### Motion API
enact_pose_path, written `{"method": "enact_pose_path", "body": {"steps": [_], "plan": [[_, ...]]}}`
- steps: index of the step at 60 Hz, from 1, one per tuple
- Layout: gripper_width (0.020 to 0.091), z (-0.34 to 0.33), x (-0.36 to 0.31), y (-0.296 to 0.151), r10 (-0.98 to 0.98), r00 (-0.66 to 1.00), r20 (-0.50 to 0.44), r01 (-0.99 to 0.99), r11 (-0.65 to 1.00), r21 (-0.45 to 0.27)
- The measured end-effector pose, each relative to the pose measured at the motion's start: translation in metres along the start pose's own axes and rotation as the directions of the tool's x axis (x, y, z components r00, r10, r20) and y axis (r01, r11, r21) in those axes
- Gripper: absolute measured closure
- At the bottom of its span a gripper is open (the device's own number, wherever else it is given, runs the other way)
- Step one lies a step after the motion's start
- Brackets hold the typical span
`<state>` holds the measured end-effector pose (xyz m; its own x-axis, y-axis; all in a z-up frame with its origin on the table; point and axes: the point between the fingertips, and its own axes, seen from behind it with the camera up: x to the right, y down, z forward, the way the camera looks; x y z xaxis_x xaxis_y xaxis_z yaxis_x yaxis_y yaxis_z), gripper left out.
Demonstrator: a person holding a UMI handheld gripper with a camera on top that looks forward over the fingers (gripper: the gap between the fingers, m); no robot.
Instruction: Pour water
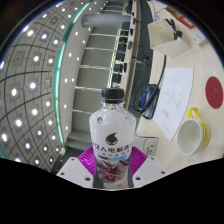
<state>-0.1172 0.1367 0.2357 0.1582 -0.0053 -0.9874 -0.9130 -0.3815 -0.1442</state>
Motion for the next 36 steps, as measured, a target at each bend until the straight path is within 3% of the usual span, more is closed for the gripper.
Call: {"method": "enact_pose_path", "body": {"steps": [8,15,25,36], "plan": [[0.0709,-0.021,-0.011,-0.065,-0.356,0.928,-0.111,0.364,0.929,0.064],[0.0707,-0.043,0.011,-0.126,-0.624,0.73,-0.279,0.663,0.745,0.067],[0.0705,-0.069,0.082,-0.18,-0.792,0.371,-0.484,0.881,0.466,-0.087],[0.0707,-0.086,0.17,-0.191,-0.825,0.188,-0.533,0.895,0.367,-0.253]]}}
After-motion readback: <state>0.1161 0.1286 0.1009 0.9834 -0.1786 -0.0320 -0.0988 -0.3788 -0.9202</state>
